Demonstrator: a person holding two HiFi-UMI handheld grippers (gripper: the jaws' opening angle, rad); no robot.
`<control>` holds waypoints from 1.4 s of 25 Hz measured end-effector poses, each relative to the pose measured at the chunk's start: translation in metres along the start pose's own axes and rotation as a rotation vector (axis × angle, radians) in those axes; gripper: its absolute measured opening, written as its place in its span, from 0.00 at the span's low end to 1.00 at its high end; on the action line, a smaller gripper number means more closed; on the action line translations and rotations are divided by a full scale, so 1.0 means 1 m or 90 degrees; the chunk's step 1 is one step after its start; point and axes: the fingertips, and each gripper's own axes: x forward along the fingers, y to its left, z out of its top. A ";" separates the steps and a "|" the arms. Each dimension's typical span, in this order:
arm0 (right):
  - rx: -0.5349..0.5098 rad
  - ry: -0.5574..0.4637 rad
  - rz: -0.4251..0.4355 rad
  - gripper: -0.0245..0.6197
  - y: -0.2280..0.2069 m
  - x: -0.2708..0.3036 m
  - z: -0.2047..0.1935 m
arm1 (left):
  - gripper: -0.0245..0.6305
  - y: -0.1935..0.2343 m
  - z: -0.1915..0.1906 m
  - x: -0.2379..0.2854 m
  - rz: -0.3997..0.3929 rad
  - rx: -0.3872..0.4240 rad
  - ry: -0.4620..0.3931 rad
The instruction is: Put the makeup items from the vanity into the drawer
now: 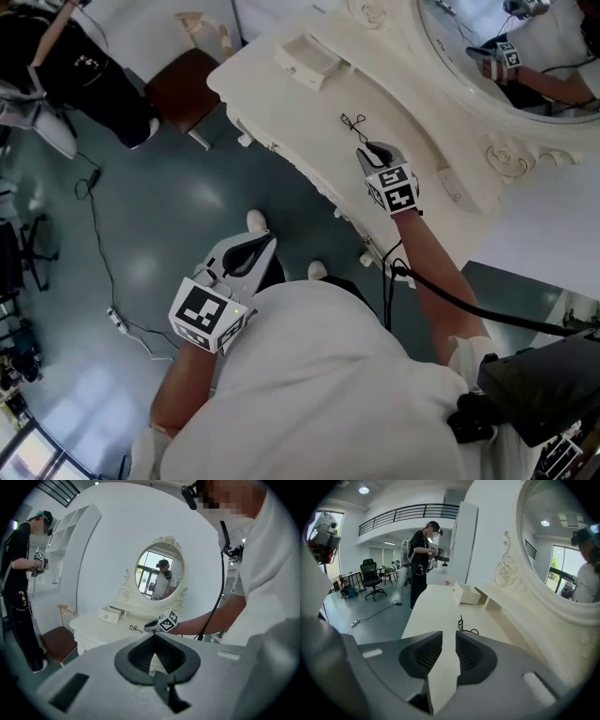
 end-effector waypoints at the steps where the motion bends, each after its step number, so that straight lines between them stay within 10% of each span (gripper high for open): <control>1: 0.003 0.007 -0.010 0.18 -0.005 0.011 0.003 | 0.04 0.014 0.005 0.002 -0.011 0.001 0.004; 18: 0.033 0.132 -0.117 0.07 -0.042 0.126 0.027 | 0.04 0.188 0.042 0.006 -0.103 0.006 0.045; 35: 0.040 0.043 -0.077 0.06 -0.042 0.106 0.166 | 0.04 0.227 0.069 0.003 -0.115 0.022 0.007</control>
